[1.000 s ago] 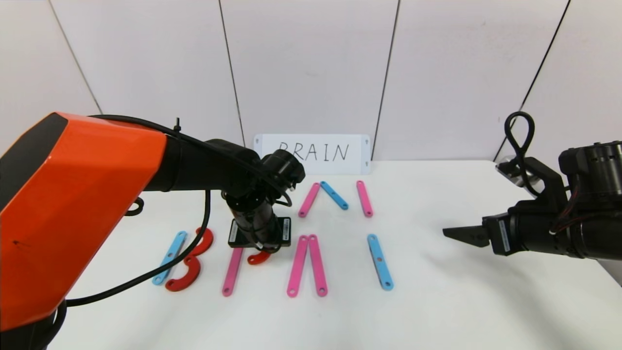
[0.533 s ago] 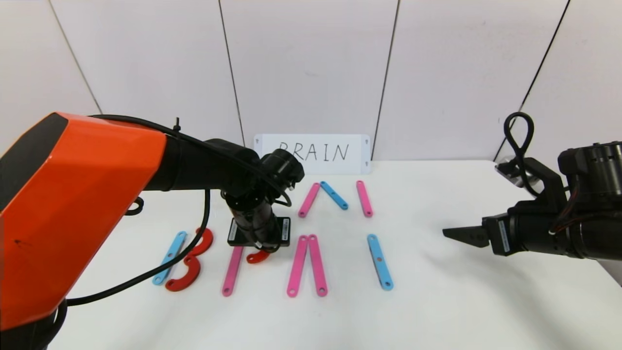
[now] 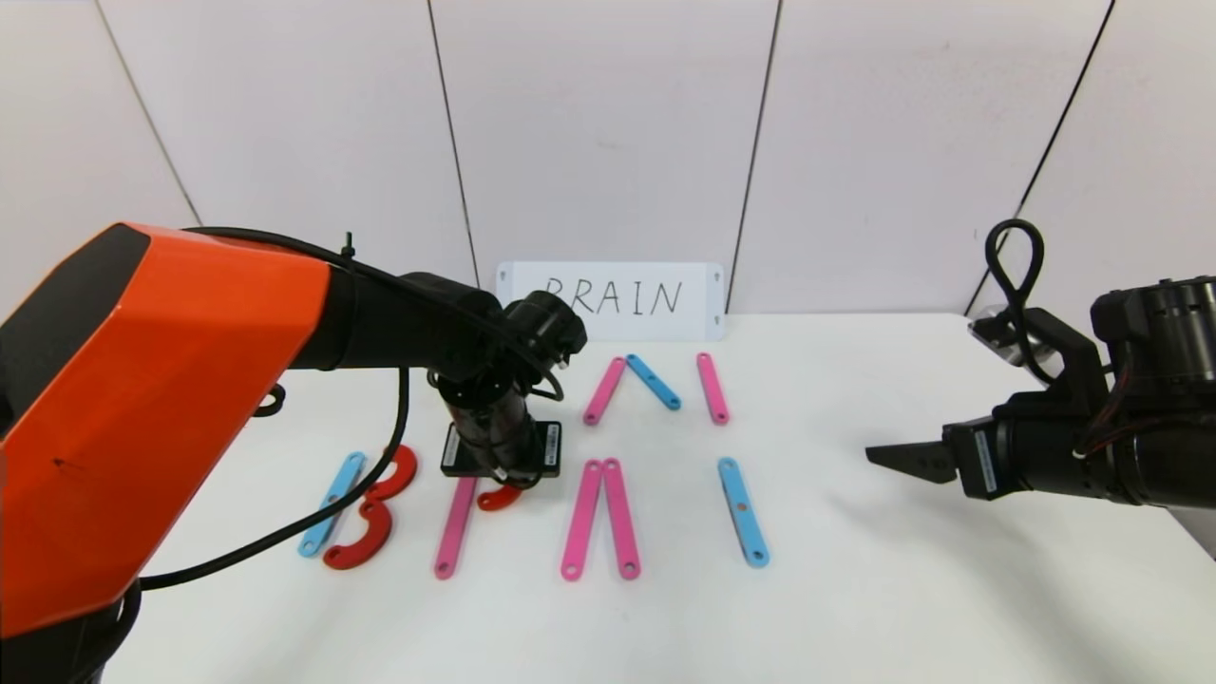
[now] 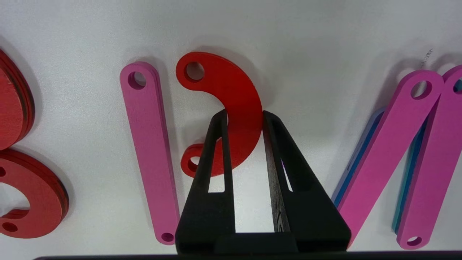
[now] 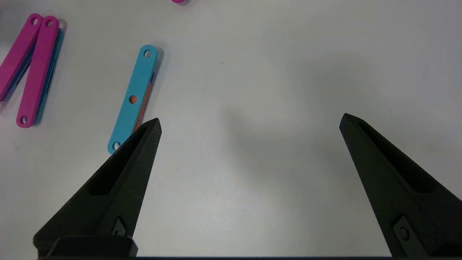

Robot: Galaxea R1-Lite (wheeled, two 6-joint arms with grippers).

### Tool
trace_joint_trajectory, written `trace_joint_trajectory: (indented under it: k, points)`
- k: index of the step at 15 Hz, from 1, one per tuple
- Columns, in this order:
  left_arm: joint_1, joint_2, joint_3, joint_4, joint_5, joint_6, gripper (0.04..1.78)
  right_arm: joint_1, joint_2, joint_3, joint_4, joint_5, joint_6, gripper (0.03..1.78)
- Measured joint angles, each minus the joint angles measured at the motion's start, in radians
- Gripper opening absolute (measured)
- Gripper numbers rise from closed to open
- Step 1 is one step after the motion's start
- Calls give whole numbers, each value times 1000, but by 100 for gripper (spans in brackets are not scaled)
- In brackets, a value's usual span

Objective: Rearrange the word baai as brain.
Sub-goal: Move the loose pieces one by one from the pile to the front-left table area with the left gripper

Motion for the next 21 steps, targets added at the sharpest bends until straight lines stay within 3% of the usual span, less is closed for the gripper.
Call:
trace_joint_trajectory:
  k: [8, 11, 13, 18, 21]
  points:
    - [6, 13, -6, -28, 1, 9, 31, 1, 1, 2, 0, 0, 0, 173]
    - [6, 13, -7, -29, 2, 9, 40, 1, 1, 3, 0, 0, 0, 173]
    - [5, 14, -11, -29, 3, 8, 59, 1, 1, 3, 0, 0, 0, 173]
    - [4, 16, -31, -28, 1, 8, 140, 1, 1, 3, 0, 0, 0, 173]
    - [1, 15, -54, -26, 0, 8, 168, 1, 2, 3, 0, 0, 0, 173]
